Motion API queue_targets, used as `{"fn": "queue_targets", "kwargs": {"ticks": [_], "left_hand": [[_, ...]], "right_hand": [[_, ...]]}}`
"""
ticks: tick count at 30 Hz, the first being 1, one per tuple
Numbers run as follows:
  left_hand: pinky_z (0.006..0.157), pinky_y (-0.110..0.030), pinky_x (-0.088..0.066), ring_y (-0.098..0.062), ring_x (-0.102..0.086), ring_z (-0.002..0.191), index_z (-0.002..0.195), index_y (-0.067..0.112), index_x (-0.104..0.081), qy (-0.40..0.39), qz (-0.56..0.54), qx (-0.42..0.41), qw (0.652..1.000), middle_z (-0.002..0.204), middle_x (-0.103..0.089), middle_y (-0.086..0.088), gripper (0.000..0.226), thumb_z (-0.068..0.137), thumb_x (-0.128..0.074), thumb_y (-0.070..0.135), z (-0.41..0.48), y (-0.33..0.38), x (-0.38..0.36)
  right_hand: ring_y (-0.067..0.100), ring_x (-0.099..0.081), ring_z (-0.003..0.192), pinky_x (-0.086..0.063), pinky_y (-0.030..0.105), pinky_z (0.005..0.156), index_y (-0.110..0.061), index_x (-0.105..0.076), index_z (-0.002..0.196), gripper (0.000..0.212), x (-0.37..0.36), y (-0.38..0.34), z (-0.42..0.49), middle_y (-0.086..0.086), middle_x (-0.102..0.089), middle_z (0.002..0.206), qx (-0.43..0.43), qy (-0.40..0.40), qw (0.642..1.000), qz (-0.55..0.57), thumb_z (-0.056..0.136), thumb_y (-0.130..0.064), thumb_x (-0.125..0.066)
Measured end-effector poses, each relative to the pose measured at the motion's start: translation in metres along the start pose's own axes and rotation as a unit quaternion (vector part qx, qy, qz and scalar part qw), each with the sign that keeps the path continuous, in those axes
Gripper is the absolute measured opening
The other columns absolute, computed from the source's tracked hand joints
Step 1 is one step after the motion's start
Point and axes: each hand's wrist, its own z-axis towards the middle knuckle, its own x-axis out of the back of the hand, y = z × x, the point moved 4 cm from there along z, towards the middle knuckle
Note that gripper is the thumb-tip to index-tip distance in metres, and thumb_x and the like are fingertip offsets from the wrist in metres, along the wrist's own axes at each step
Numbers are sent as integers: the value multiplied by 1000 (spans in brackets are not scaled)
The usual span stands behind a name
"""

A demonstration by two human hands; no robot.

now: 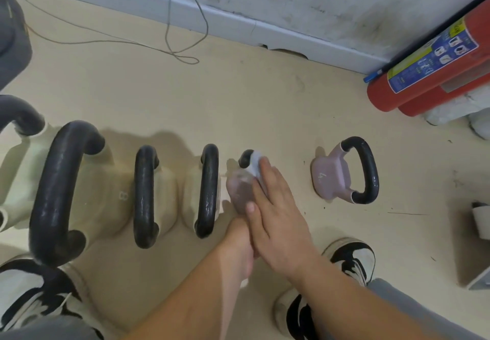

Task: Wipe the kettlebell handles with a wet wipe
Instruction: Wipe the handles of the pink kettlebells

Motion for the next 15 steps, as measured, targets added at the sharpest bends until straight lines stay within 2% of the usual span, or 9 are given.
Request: {"fn": "queue_targets", "kwargs": {"ticks": [3, 6, 8, 9, 11, 12, 13, 14, 15], "left_hand": [[75, -28, -54, -19, -73, 90, 108, 13, -73, 23, 160, 58, 985, 90, -79, -4, 27, 101, -50, 24, 5, -2, 15], [86, -30, -52, -21, -70, 103, 115, 14, -71, 14, 132, 70, 989, 102, -78, -8, 33, 104, -42, 26, -1, -5, 17], [97, -32, -51, -19, -67, 113, 114, 18, -68, 4, 60, 53, 997, 105, -78, -2, 35, 108, -34, 24, 1, -9, 18], [95, -33, -53, -19, -70, 107, 116, 16, -68, 16, 75, 59, 995, 104, -77, -2, 34, 107, -35, 20, 5, -11, 21], [76, -32, -58, -22, -68, 83, 123, 6, -66, 49, 110, 78, 990, 98, -75, -7, 34, 100, -40, 10, 17, -14, 28], [68, -32, -59, -23, -64, 75, 124, 3, -63, 75, 116, 88, 986, 93, -71, -13, 34, 99, -41, 6, 23, -15, 31], [65, -33, -60, -24, -62, 71, 122, 2, -62, 92, 122, 94, 984, 89, -68, -15, 31, 99, -41, 5, 25, -13, 31], [66, -34, -61, -24, -61, 70, 119, 2, -61, 104, 127, 98, 981, 87, -67, -16, 27, 100, -41, 6, 26, -13, 29], [68, -34, -61, -24, -61, 71, 117, 2, -61, 105, 130, 95, 981, 87, -66, -16, 27, 101, -40, 7, 26, -11, 25]], "right_hand": [[3, 15, 157, -31, 31, 123, -31, -23, 164, 61, -9, 9, -34, -24, 37, 162, -53, -19, 998, 0, 107, -52, -18], [12, 10, 159, -33, 34, 122, -45, -18, 162, 64, -8, 4, -31, -15, 38, 164, -65, -31, 997, -13, 101, -63, -13], [21, -5, 158, -34, 36, 118, -58, -8, 158, 58, 1, -8, -11, -4, 20, 171, -41, -4, 999, -19, 101, -63, -13], [23, -16, 156, -38, 38, 115, -59, -5, 158, 57, 4, -11, 3, 0, 8, 173, -32, 13, 999, -22, 101, -62, -13], [23, -41, 143, -45, 40, 107, -53, 1, 160, 57, 12, -14, 36, -1, -21, 169, -50, 34, 998, 13, 105, -56, -16], [24, -50, 135, -45, 40, 103, -46, -1, 163, 58, 16, -11, 53, -3, -38, 162, -96, 36, 992, 74, 108, -52, -18], [26, -55, 129, -44, 38, 101, -36, -12, 164, 57, 20, -7, 69, -2, -53, 151, -155, 34, 975, 155, 110, -48, -21], [27, -58, 122, -44, 34, 97, -25, -32, 158, 51, 21, -1, 79, -2, -64, 133, -207, 28, 952, 224, 111, -43, -23], [25, -59, 113, -44, 31, 89, -16, -49, 143, 45, 23, 0, 82, -4, -68, 113, -231, 18, 938, 257, 112, -39, -25]]}}
